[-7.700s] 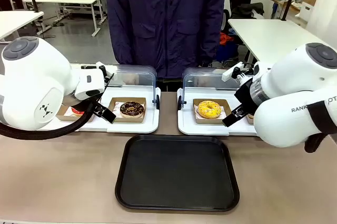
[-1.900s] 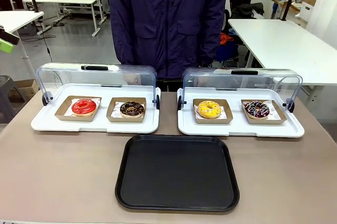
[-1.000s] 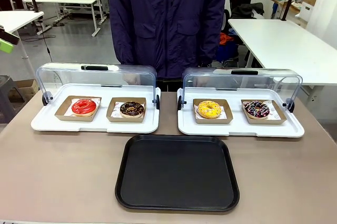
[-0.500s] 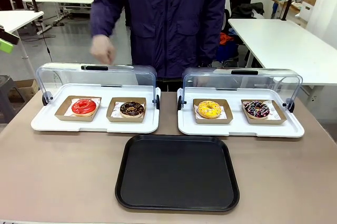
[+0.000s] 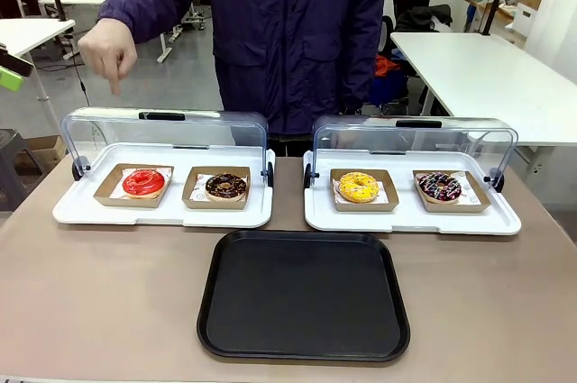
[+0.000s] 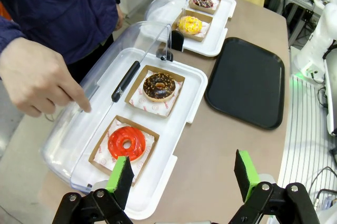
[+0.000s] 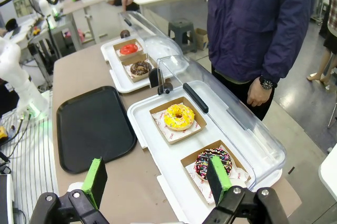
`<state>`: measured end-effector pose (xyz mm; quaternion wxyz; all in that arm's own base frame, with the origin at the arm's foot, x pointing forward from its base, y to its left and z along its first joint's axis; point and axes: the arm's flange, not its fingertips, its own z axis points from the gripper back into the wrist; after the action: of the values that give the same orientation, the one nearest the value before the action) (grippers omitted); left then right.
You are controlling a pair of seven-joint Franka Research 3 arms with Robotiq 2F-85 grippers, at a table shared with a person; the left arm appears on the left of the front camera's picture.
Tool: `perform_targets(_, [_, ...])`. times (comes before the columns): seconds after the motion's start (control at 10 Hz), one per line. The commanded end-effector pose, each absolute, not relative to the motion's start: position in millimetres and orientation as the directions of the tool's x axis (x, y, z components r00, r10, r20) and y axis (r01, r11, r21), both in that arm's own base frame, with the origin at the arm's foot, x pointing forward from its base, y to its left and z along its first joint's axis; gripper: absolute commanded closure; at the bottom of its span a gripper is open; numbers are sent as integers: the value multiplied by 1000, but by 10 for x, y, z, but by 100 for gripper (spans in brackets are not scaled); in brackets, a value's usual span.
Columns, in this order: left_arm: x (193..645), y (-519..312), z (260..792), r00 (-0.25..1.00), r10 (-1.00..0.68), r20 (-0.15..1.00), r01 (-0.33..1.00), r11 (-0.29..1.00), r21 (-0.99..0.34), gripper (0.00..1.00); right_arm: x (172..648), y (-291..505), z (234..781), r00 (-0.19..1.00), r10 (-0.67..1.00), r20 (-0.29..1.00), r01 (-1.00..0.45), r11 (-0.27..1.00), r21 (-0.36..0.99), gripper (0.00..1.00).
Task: Move the first donut from the left to the tray.
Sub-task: Pick up the Paper togo box containing the Donut indicated by the person and place it on the Handle tray.
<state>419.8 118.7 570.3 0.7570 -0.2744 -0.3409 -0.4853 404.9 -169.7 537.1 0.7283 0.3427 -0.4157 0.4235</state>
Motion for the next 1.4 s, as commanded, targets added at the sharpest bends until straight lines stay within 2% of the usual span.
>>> perform_targets(0.0, [4197,1185,5715,285,-539,793,926,369,-82,0,4060,-1686,5385,281,327,902,-906,400,137,0])
perform_targets(1.0, [4198,1188,5703,297,-548,782,922,378,-85,0,4060,-1686,5385,281,327,902,-906,400,137,0])
perform_targets(1.3, [4473,778,5751,290,-731,618,944,324,-61,0,4060,-1686,5385,281,327,902,-906,400,137,0])
